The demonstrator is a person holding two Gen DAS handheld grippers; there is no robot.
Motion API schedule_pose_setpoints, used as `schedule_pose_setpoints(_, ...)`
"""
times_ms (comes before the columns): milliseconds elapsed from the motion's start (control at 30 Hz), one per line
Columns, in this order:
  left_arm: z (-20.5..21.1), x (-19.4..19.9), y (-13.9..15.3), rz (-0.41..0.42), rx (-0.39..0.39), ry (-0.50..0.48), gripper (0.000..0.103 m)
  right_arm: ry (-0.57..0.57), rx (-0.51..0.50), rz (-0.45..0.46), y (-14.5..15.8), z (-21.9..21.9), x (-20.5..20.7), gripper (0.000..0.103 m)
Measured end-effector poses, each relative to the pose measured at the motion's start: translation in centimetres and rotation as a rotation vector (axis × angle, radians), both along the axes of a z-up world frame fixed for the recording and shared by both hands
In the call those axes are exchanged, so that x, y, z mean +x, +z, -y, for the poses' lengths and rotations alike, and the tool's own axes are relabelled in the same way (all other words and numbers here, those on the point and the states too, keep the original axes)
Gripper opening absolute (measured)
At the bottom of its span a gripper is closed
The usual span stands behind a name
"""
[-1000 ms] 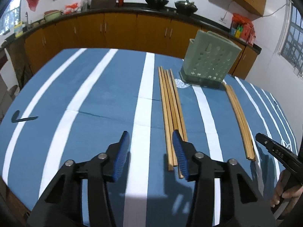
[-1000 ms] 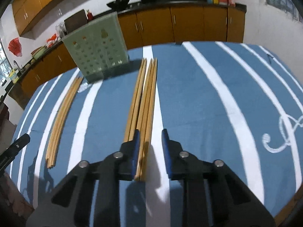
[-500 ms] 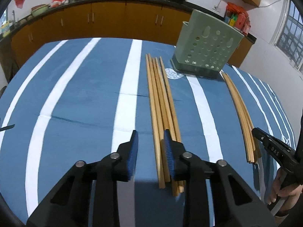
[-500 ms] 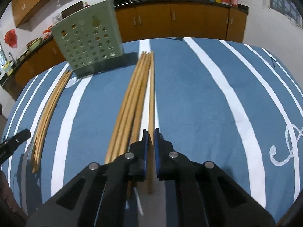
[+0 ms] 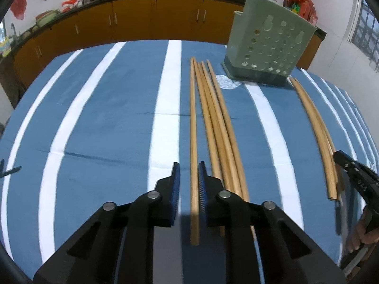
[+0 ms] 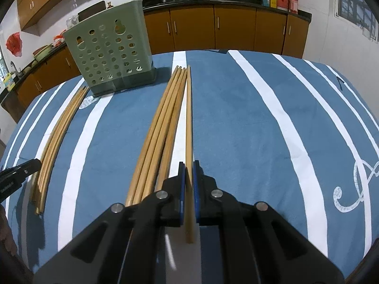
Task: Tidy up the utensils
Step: 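Grasp one wooden chopstick with the left tool while the right tool grasps another, then lift both held chopsticks upright and lower them into the green holder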
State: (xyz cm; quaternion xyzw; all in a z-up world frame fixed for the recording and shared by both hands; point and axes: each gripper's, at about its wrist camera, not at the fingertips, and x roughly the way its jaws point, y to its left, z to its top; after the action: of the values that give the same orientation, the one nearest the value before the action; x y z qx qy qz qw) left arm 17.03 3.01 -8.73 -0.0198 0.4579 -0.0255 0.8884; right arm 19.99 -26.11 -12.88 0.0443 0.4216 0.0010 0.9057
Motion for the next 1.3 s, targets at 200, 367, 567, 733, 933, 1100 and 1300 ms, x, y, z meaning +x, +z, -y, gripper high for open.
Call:
schedule_pose_setpoints(200,0.2,0.4,-0.1,0.013,0.0,-0.003,0.016,0.015,0.006,-0.001,0.0,-0.3,-0.1,0.014)
schedule_pose_setpoints(367,0.3,0.5,-0.2,0.039,0.018,-0.006,0.013,0.005,0.022,0.003,-0.1,0.1,-0.1,0.008)
schedule_pose_setpoints(567,0.2,0.2,-0.5,0.066,0.03,-0.012,0.008,0.011,0.034,0.006,0.0,0.4,-0.2,0.008)
schedule_pose_setpoints(733,-0.5,-0.1,0.3,0.078,-0.001,-0.014,0.007,0.0,0.043,0.065,1.8,1.2,-1.0,0.008)
schedule_pose_setpoints(933,-1.3,-0.8,3.6,0.17,-0.054,-0.005,0.007,-0.025,0.04,0.163,4.8,2.4,-1.9,0.007)
schedule_pose_setpoints(1100,-2.0,-0.9,7.0,0.26,-0.088,0.008,0.007,-0.038,0.046,0.256,7.8,3.2,-2.4,0.007)
schedule_pose_setpoints(1300,-2.6,-0.5,10.4,0.342,-0.086,0.012,0.007,-0.041,0.038,0.368,11.4,3.5,-2.2,0.007)
